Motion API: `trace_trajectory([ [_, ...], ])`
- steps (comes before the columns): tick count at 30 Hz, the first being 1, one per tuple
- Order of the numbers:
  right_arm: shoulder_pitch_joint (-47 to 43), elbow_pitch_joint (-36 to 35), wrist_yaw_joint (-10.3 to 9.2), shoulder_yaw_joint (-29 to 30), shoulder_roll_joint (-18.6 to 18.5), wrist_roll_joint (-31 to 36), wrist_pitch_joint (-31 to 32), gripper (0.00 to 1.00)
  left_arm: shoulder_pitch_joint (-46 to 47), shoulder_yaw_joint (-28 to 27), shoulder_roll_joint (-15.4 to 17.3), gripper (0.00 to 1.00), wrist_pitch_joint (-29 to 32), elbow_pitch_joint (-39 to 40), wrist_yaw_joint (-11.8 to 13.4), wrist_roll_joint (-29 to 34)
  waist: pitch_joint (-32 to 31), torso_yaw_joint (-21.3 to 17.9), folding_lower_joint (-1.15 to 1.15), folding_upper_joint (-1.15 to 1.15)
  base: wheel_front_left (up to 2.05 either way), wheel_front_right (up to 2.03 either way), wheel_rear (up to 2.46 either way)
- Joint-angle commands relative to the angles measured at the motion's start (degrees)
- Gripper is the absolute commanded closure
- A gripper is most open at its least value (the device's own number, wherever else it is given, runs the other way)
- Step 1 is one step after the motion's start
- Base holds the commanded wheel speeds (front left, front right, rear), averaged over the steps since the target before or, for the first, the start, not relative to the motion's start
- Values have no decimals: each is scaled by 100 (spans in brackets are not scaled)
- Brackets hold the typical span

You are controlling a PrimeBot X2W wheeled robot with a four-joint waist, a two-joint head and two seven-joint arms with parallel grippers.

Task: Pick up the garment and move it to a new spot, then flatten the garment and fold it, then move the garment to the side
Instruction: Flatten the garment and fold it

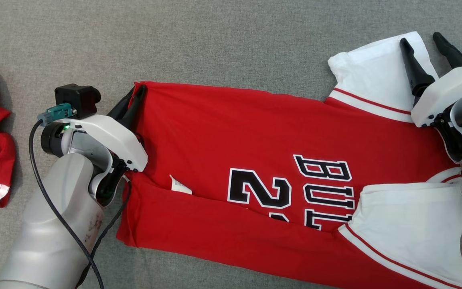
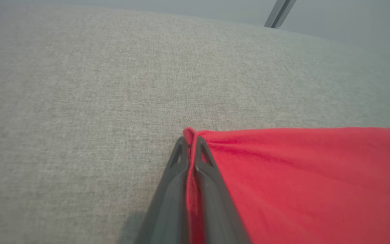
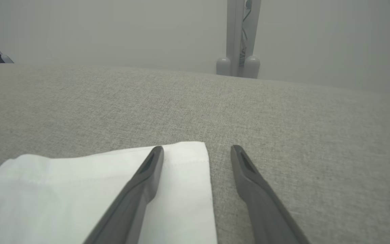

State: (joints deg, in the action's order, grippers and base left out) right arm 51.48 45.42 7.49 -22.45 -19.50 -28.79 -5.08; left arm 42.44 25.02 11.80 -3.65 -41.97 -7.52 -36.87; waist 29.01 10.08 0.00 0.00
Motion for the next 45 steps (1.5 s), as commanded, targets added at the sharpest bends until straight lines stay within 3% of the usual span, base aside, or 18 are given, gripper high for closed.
trace_trajectory([
  [1, -59, 125, 2, -208, -108, -127, 144, 0, 42, 29, 75, 100, -28, -94, 11, -52, -18, 2, 0, 0, 0, 0, 0],
  [2, -61, 146, 2, -329, -146, -223, 263, 6, 58, 53, 88, 100, -49, -108, 10, -72, -27, 0, 0, 0, 0, 0, 0],
  [3, -62, 155, 2, -448, -188, -309, 394, 51, 74, 71, 104, 100, -68, -128, 10, -92, -36, -6, 0, 0, 0, 0, 0],
  [5, -10, 124, 2, -690, -270, -492, 636, 76, 101, 110, 138, 100, -90, -165, 10, -125, -49, -28, 0, 0, 0, 0, 0],
  [6, 32, 97, 2, -798, -318, -568, 741, 100, 114, 128, 155, 100, -106, -182, 10, -144, -57, -41, 0, 0, 0, 0, 0],
  [10, 232, -56, 0, -1122, -488, -835, 889, 100, 165, 201, 195, 100, -147, -242, 9, -210, -84, -83, 0, 0, 0, 0, 0],
  [27, 459, -601, 1, -1551, -768, -1420, 62, 100, 72, 334, 379, 100, -568, 3, 8, -452, -512, -194, 0, 0, 0, 0, 0],
  [37, -995, -2193, 2, -1385, -1207, -1945, -113, 100, -963, 225, 726, 100, -682, 925, 107, -721, -808, -374, 0, 0, 0, 0, 0],
  [45, -2859, -3694, 2, -549, -1232, -1990, -78, 100, -1894, 41, 1184, 100, -471, 1918, 443, -941, -934, -563, 0, 0, 0, 0, 0],
])
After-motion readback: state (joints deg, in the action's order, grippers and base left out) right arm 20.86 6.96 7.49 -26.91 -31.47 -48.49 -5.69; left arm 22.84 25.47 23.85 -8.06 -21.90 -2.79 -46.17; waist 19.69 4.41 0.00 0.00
